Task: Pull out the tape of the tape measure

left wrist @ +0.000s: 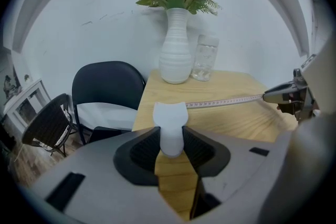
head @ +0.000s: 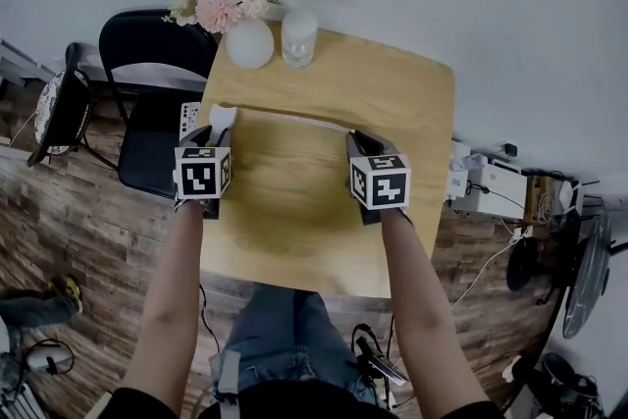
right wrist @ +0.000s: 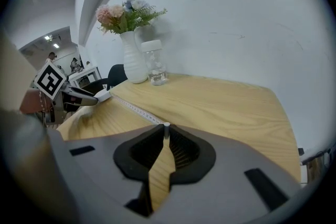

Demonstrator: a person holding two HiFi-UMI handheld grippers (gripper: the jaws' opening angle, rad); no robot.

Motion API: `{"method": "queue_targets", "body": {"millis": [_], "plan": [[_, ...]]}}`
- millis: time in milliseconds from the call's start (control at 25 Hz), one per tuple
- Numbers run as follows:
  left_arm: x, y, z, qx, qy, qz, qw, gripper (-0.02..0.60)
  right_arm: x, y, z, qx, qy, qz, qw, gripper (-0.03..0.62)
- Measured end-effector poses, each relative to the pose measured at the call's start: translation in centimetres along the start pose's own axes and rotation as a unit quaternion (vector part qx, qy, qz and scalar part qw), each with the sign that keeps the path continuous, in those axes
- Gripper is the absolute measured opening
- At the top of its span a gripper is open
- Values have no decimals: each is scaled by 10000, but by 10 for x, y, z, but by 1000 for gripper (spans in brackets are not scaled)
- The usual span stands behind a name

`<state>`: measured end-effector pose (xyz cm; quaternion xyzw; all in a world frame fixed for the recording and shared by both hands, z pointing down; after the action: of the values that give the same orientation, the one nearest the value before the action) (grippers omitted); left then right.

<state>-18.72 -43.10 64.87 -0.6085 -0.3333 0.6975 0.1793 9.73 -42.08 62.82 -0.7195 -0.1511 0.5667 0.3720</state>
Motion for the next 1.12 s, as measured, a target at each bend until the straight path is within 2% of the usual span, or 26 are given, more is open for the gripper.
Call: {"method": "queue_targets", "body": {"millis": [160, 320, 440, 520, 640, 800, 1120], "plan": [[-1, -6, -1, 10, 61, 65, 10000, 141, 2, -4, -1, -231, 130, -48, 9996, 48], [-2, -8, -1, 30, 122, 73, 9999, 141, 9, -6, -2, -415, 189, -171, 9988, 98], [-2, -9, -4, 213, -86, 89, 9997, 144, 17, -9, 0, -367, 187, -195, 9990, 104], [0, -9, -6, 305, -219, 69, 9993, 234, 25, -13, 3, -412, 237, -218, 9986, 104], [10, -4, -8, 272, -214, -4, 9994, 259, 36, -20, 4, -519, 277, -249, 9980, 104], [30, 3, -10, 249, -179, -131, 9994, 264, 52, -14, 0, -773, 266, -419, 9958, 103], [78, 17, -26, 372, -280, -440, 9979, 264, 94, 17, 8, -716, 266, -771, 9941, 103]]}}
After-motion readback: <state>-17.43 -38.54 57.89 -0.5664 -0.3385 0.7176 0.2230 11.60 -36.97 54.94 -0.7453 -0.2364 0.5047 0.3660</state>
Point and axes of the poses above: the fingertips, and each gripper's own axes: x backward along the fingers, z to its left, y out of its top, the point moved 2 cm from there along x, backward along the fingers, and after that the axes turned 1 degree about z, right-handed, at the moved point
